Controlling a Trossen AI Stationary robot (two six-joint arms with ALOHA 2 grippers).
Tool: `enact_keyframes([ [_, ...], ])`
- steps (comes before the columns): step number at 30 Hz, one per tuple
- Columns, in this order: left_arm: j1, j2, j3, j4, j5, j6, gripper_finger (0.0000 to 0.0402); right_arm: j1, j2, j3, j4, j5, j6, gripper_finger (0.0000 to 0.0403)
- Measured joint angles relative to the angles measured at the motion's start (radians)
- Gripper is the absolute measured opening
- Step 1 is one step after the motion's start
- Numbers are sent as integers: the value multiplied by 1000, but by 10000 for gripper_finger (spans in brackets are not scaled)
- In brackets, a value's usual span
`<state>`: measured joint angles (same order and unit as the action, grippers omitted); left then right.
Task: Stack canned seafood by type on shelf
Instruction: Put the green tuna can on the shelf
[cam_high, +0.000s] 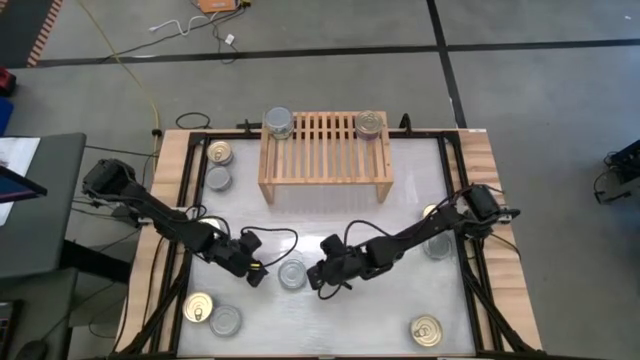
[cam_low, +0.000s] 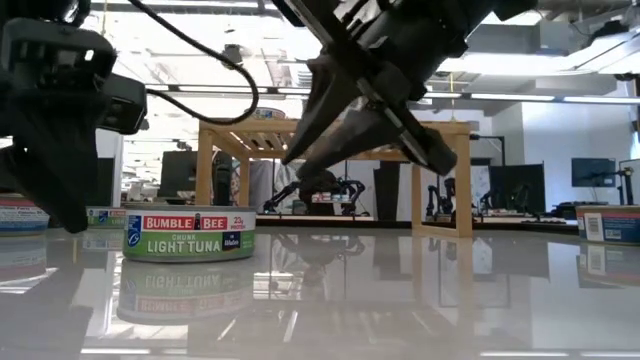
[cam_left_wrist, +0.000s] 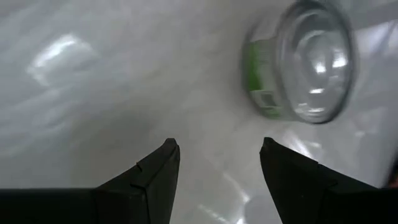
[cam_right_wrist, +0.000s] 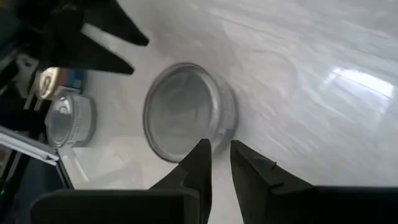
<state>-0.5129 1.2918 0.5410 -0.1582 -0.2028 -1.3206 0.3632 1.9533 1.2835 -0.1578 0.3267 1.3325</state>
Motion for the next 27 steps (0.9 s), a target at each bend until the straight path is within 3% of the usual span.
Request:
enact_keyframes([
  [17, 102, -6, -9, 66, 43, 142, 215, 25, 55, 1, 43, 33, 144, 87],
  [27, 103, -6, -9, 65, 43, 140, 215, 14, 65, 2, 128, 34, 92, 87],
])
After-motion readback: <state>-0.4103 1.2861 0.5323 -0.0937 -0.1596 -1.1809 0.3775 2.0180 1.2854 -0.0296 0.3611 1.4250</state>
